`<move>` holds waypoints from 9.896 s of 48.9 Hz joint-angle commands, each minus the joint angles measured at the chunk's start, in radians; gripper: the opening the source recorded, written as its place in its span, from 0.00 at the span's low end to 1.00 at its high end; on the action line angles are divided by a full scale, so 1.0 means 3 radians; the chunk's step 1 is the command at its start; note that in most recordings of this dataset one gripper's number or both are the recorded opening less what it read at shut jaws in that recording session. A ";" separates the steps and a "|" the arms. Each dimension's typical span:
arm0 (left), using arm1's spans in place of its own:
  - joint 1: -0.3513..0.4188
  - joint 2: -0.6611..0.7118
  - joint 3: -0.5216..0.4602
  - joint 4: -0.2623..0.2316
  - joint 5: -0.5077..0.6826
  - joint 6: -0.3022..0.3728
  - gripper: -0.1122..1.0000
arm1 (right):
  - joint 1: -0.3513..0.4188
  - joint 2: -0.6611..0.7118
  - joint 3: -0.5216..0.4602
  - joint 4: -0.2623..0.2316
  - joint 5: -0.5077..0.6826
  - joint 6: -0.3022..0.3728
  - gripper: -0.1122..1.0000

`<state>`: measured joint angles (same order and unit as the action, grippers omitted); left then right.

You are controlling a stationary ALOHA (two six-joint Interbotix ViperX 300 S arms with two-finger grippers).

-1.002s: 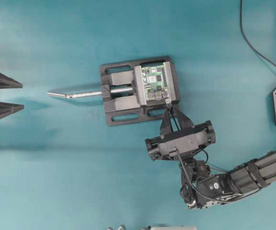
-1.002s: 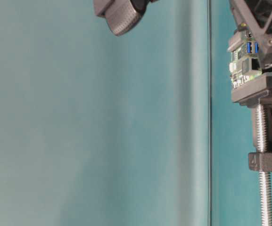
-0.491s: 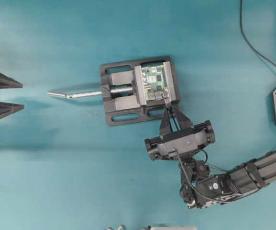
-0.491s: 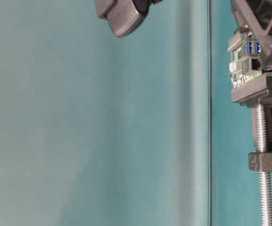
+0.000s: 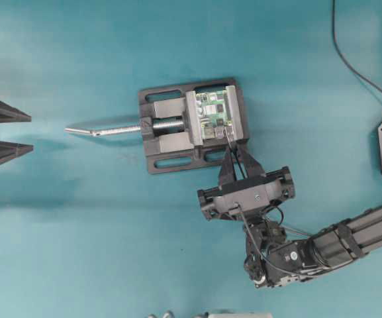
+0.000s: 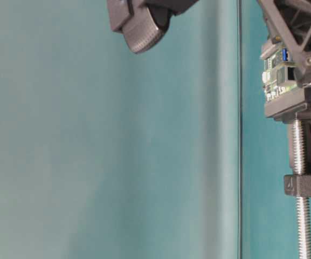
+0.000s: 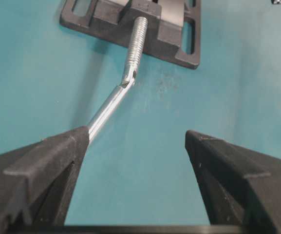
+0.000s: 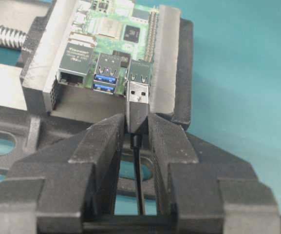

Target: Insert the USB into the fixed PCB.

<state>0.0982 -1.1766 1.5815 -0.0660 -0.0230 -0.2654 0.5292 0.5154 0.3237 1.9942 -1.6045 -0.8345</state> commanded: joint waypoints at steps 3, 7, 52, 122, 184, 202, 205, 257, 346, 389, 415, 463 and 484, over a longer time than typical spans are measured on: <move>0.0005 0.0046 -0.0041 0.0010 -0.0026 -0.0046 0.96 | -0.0061 -0.0041 -0.0092 -0.0031 -0.0026 0.0000 0.29; 0.0005 0.0046 -0.0041 0.0010 -0.0026 -0.0046 0.96 | -0.0077 -0.0031 -0.0133 -0.0031 -0.0031 0.0000 0.29; 0.0005 0.0046 -0.0041 0.0010 -0.0026 -0.0046 0.96 | -0.0112 -0.0005 -0.0107 -0.0031 -0.0015 -0.0046 0.29; 0.0005 0.0046 -0.0041 0.0010 -0.0026 -0.0046 0.96 | -0.0194 -0.0072 -0.0072 -0.0036 -0.0015 -0.0184 0.29; 0.0005 0.0046 -0.0041 0.0010 -0.0026 -0.0046 0.96 | -0.0430 -0.0102 -0.0051 -0.0220 -0.0010 -0.0194 0.29; 0.0005 0.0046 -0.0041 0.0010 -0.0026 -0.0046 0.96 | -0.0419 -0.0102 -0.0010 -0.0220 0.0097 -0.0184 0.29; 0.0005 0.0046 -0.0041 0.0010 -0.0026 -0.0046 0.96 | -0.0414 -0.0102 -0.0010 -0.0220 0.0138 -0.0189 0.29; 0.0005 0.0046 -0.0041 0.0010 -0.0026 -0.0046 0.96 | -0.0215 -0.0174 -0.0072 -0.0107 0.0240 -0.0210 0.29; 0.0005 0.0046 -0.0041 0.0010 -0.0026 -0.0046 0.96 | 0.0138 -0.0199 -0.0194 0.0092 0.0322 -0.0271 0.34; 0.0005 0.0046 -0.0041 0.0010 -0.0026 -0.0046 0.96 | 0.0199 -0.0690 0.0240 0.0092 0.0383 -0.0537 0.58; 0.0005 0.0046 -0.0041 0.0010 -0.0026 -0.0046 0.96 | -0.0026 -0.1933 0.1309 -0.0465 0.1411 -0.1064 0.58; 0.0005 0.0046 -0.0041 0.0010 -0.0026 -0.0046 0.96 | -0.2459 -0.4183 0.2828 -0.2797 0.4709 -0.0849 0.55; 0.0005 0.0046 -0.0041 0.0010 -0.0026 -0.0046 0.96 | -0.2444 -0.5676 0.3538 -0.2828 0.5824 -0.0731 0.27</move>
<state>0.0982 -1.1766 1.5815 -0.0660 -0.0230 -0.2654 -0.2040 -1.1551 1.3867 1.1490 0.0798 -1.0569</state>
